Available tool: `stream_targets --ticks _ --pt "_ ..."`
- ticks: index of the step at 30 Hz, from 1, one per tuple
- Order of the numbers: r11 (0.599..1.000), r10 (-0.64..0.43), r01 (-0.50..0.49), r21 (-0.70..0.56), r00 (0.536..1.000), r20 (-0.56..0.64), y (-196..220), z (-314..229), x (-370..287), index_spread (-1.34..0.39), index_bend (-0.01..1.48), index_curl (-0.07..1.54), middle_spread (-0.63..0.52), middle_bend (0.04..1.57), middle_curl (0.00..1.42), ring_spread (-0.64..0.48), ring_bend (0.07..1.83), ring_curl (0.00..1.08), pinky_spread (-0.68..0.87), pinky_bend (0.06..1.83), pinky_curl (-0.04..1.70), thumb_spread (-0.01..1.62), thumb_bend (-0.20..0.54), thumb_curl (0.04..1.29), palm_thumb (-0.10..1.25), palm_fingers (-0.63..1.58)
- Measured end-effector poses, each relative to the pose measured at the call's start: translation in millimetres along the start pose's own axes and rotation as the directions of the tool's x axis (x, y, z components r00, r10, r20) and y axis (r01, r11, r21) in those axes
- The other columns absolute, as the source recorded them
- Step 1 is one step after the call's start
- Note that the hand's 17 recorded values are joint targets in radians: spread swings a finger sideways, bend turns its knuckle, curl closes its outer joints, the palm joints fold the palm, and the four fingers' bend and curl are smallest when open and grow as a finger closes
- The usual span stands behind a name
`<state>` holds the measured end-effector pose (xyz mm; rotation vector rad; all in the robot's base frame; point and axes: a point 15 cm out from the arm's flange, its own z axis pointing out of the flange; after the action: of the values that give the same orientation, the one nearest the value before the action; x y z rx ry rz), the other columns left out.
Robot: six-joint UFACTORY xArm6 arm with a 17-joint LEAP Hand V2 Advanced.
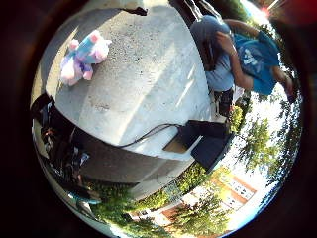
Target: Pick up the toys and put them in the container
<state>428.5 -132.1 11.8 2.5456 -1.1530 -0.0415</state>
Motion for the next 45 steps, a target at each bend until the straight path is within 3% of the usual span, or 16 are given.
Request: stream_targets --ticks 11,18,24,27,31,35,39,45 --pt "0.99 -0.126 0.123 -0.071 0.991 -0.036 -42 59 -32 -0.4 0.15 0.2 0.07 0.16 0.27 0.28 0.33 0.33 0.43 0.45 0.31 1.08 -0.026 0.36 0.74 -0.03" --pt "0.978 -0.134 0.094 -0.184 0.967 -0.218 -52 71 -2 -0.39 0.15 0.2 0.07 0.16 0.28 0.27 0.34 0.33 0.44 0.49 0.31 1.05 -0.031 0.35 0.75 -0.02" --pt "0.973 -0.13 0.081 -0.215 0.966 -0.225 -45 80 3 -0.34 0.17 0.22 0.05 0.19 0.31 0.25 0.36 0.33 0.44 0.46 0.29 1.05 -0.029 0.34 0.75 0.09" --pt "0.973 -0.128 0.079 -0.215 0.966 -0.223 -42 82 4 -0.29 0.18 0.24 0.0 0.22 0.33 0.23 0.39 0.33 0.45 0.46 0.28 1.05 -0.024 0.34 0.77 0.25" --pt "0.971 -0.138 0.091 -0.22 0.967 -0.212 -39 85 2 -0.29 0.17 0.24 -0.05 0.32 0.38 0.17 0.51 0.37 0.45 0.49 0.27 1.05 -0.025 0.35 0.78 0.53" --pt "0.972 -0.139 0.098 -0.215 0.973 -0.185 -28 94 -4 -0.39 0.06 0.11 -0.12 0.63 0.53 0.11 0.93 0.52 0.4 0.59 0.31 1.04 -0.023 0.36 0.81 0.8" --pt "0.972 -0.138 0.101 -0.213 0.976 -0.166 -13 92 -8 -0.51 0.19 0.02 -0.19 0.81 0.67 0.04 1.18 0.65 0.38 0.76 0.41 1.03 -0.024 0.38 0.83 0.9" --pt "0.976 -0.157 0.127 -0.179 0.974 -0.161 -10 81 -20 -0.69 0.34 -0.02 -0.25 0.93 0.83 -0.02 1.25 0.73 0.36 1.11 0.6 1.01 -0.024 0.42 0.85 1.04"
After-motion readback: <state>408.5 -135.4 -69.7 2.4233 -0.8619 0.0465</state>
